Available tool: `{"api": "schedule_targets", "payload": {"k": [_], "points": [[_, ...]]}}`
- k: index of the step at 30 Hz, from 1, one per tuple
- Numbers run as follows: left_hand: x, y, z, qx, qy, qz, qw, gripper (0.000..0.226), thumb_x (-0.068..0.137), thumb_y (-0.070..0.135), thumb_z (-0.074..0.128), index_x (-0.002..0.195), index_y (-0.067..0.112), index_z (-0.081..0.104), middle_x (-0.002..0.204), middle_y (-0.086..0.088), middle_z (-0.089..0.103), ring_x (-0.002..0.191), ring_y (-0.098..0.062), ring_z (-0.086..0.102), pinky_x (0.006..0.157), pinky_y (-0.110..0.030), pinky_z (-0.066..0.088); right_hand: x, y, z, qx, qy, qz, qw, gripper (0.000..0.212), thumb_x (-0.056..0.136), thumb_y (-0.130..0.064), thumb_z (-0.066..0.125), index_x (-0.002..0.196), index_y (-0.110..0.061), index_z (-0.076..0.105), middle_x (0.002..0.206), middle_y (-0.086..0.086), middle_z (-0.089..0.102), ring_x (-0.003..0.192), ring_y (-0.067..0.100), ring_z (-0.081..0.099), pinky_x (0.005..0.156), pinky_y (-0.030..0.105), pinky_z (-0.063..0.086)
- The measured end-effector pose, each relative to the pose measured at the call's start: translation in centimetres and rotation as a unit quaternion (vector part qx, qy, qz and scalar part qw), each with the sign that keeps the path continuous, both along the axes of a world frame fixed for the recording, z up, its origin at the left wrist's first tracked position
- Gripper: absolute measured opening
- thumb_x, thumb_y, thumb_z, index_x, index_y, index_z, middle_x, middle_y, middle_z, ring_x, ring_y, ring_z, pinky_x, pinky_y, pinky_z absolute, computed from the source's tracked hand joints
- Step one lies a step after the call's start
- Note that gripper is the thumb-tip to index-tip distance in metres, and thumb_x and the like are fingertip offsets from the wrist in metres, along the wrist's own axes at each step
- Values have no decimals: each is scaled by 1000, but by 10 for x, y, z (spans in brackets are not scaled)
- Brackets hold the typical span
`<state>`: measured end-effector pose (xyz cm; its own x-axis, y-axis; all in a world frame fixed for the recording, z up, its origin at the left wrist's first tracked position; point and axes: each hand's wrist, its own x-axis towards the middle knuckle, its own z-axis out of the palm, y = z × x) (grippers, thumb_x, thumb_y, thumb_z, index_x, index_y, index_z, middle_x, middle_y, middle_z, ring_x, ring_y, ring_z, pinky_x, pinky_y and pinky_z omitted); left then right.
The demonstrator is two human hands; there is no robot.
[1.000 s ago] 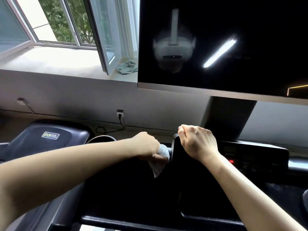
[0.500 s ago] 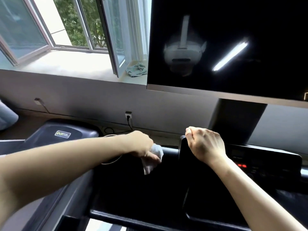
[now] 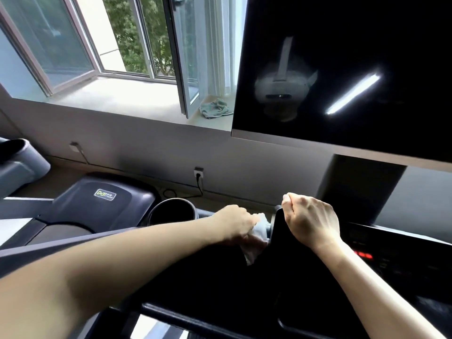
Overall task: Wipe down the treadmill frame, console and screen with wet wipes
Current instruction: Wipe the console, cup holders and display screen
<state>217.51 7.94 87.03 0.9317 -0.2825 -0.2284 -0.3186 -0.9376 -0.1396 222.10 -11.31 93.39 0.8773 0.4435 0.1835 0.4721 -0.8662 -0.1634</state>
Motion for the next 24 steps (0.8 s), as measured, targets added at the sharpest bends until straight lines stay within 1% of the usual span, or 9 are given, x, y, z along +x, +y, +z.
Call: {"api": "schedule_targets", "payload": {"k": [4, 9, 13, 15, 17, 20, 21, 22, 24], "points": [[-18, 26, 6, 47, -46, 27, 997, 57, 94, 73, 40, 103, 20, 58, 102, -6, 73, 96, -30, 69, 69, -35, 34, 0, 0, 0, 0, 0, 1, 1000, 42, 106, -45, 29, 82, -22, 55, 91, -1, 72, 91, 26, 67, 67, 33, 35], [-26, 72, 29, 123, 67, 61, 988, 73, 88, 84, 37, 100, 19, 70, 102, -4, 74, 95, -28, 70, 74, -33, 49, -1, -2, 1, 4, 2, 7, 1000, 40, 106, -44, 29, 78, -24, 49, 92, 0, 72, 92, 27, 67, 67, 33, 35], [-18, 69, 53, 215, 180, 99, 955, 57, 90, 71, 51, 125, 28, 66, 118, 5, 72, 109, -23, 68, 81, -32, 50, -1, -3, 2, 7, 10, 15, 1000, 40, 107, -43, 29, 79, -25, 51, 93, 0, 73, 94, 27, 67, 69, 34, 36], [-17, 67, 67, 187, 249, 128, 942, 64, 83, 73, 59, 125, 26, 67, 113, 3, 72, 104, -25, 68, 75, -27, 46, -1, -3, 2, 3, 8, 17, 1000, 41, 107, -43, 29, 80, -23, 54, 93, 0, 73, 95, 27, 67, 69, 34, 36], [-13, 70, 62, 121, 326, 119, 930, 44, 92, 52, 66, 114, 14, 66, 95, -1, 65, 89, -26, 63, 70, -20, 45, -1, -3, 3, 4, 6, 18, 1000, 43, 107, -44, 30, 83, -22, 58, 94, 0, 73, 95, 26, 68, 69, 34, 36], [-5, 80, 52, 33, 374, 67, 925, 37, 107, 28, 52, 117, -3, 68, 108, -14, 70, 109, -34, 64, 100, -34, 48, 0, -3, 1, 6, 2, 16, 1000, 41, 107, -44, 29, 80, -24, 53, 93, -1, 73, 94, 25, 68, 68, 33, 37], [-6, 80, 49, 6, 369, 31, 929, 38, 108, 25, 50, 112, -6, 71, 111, -19, 72, 109, -35, 66, 101, -34, 49, 0, -3, 0, 5, 1, 16, 1000, 40, 107, -45, 29, 78, -26, 50, 92, -2, 73, 94, 25, 68, 68, 33, 36], [-8, 79, 48, -5, 364, 5, 932, 37, 107, 22, 52, 102, -5, 77, 106, -19, 75, 103, -33, 70, 96, -29, 52, 0, -3, 0, 5, 1, 18, 1000, 40, 107, -45, 28, 78, -26, 49, 92, -2, 73, 94, 25, 68, 68, 33, 36], [-8, 65, 55, -53, 312, 56, 947, 34, 96, 24, 65, 68, 15, 82, 81, -4, 78, 83, -18, 75, 76, -18, 56, -1, -2, 1, 2, -1, 16, 1000, 42, 107, -45, 28, 80, -25, 54, 93, -1, 73, 94, 26, 68, 69, 34, 38]]}}
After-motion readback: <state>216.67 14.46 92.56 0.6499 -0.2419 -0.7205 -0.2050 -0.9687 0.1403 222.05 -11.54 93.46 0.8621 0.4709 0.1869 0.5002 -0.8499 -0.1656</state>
